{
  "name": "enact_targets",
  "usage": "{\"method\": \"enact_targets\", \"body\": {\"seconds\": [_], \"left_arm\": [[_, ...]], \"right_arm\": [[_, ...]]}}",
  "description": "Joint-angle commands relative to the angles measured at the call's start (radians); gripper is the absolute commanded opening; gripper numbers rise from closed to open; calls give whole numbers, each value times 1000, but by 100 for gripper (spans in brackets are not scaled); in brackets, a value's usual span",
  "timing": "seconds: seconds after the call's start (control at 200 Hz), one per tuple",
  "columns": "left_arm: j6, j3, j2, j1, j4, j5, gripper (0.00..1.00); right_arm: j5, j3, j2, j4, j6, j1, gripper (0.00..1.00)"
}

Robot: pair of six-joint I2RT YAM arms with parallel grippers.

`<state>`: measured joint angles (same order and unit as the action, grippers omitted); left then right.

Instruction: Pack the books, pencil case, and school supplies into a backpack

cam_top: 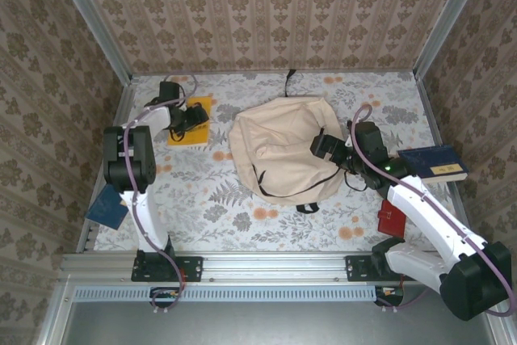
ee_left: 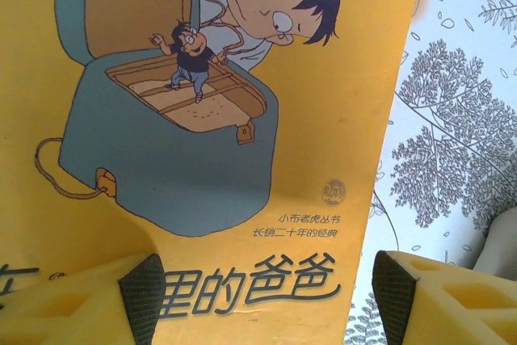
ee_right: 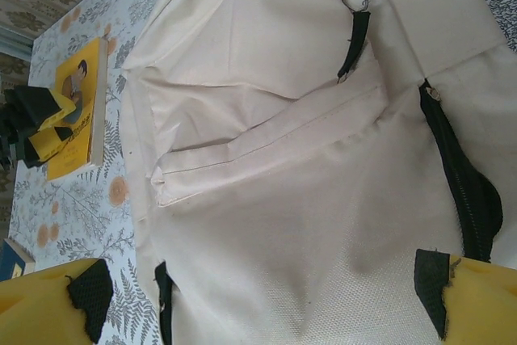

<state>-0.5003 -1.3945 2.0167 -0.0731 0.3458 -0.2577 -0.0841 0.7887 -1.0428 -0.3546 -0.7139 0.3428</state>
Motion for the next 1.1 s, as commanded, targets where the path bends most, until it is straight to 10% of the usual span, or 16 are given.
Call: {"method": "enact_targets", "body": {"seconds": [0.0,0.595,0.815,1.095], "left_arm": [[-87,113,-45,-40,107,-29,72],[-245,592,-503,-332,132,127,83],[-174,617,-672,-300,126,88,99],[-53,501,-551,-147,25,-64,96]], "right_arm": [[-18,-15,18,7,-16,3,100],[-22,-31,4,-5,-34,43,100],[-20,-11,-34,-15,-35,103,100],[-44,20,-105,-6,-41,195,100]]}}
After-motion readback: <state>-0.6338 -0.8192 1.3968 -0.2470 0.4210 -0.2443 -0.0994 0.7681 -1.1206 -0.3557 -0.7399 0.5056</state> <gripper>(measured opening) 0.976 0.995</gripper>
